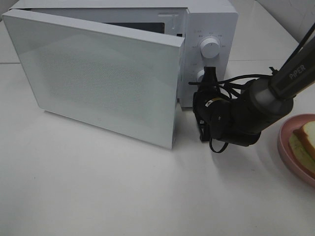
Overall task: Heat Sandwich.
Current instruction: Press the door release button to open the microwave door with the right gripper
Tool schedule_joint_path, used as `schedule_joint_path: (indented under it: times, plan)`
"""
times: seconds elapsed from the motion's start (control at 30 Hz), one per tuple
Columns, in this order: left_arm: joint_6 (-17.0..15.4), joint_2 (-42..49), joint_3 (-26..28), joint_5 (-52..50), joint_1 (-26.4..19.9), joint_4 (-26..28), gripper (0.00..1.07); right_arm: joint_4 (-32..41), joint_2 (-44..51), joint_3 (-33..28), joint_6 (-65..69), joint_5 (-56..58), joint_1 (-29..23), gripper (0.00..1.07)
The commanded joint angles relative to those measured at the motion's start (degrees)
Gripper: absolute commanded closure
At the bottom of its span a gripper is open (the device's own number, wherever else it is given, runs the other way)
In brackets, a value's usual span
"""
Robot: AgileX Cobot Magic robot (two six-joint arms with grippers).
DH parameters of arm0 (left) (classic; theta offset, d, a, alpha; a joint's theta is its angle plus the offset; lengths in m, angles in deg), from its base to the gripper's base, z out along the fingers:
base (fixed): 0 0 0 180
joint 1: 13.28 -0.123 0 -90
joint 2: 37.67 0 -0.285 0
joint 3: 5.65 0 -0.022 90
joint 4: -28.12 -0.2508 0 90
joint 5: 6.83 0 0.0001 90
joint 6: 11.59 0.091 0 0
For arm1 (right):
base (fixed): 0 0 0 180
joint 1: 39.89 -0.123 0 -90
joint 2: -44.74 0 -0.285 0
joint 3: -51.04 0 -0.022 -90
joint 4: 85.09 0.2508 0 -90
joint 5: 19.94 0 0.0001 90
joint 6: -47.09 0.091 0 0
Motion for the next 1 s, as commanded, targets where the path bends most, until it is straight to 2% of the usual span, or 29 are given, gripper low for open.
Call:
schedule_joint_path:
  times: [0.03,0.63,0.83,1.0]
  plan:
    - [-0.1,1.5,0.0,-0.6,0.3,0.2,0.09,-4.4,0.1,6.0,-1.4,-13.3,1.9,1.07]
    - [-0.1,1.5,0.0,-0.6,0.3,0.2,0.09,-3.4,0.1,5.8,-1.7,-10.1,1.8,1.07]
    - [-0.1,1.5,0.0,-0.6,0.3,0.2,0.09,-3.4,0.6,5.7,-1.5,-5.2,1.8,1.07]
    - [-0.1,1.5,0.0,-0.6,0.3,0.2,0.09,-2.9,2.8,3.2,-1.5,-2.6,1.2,1.07]
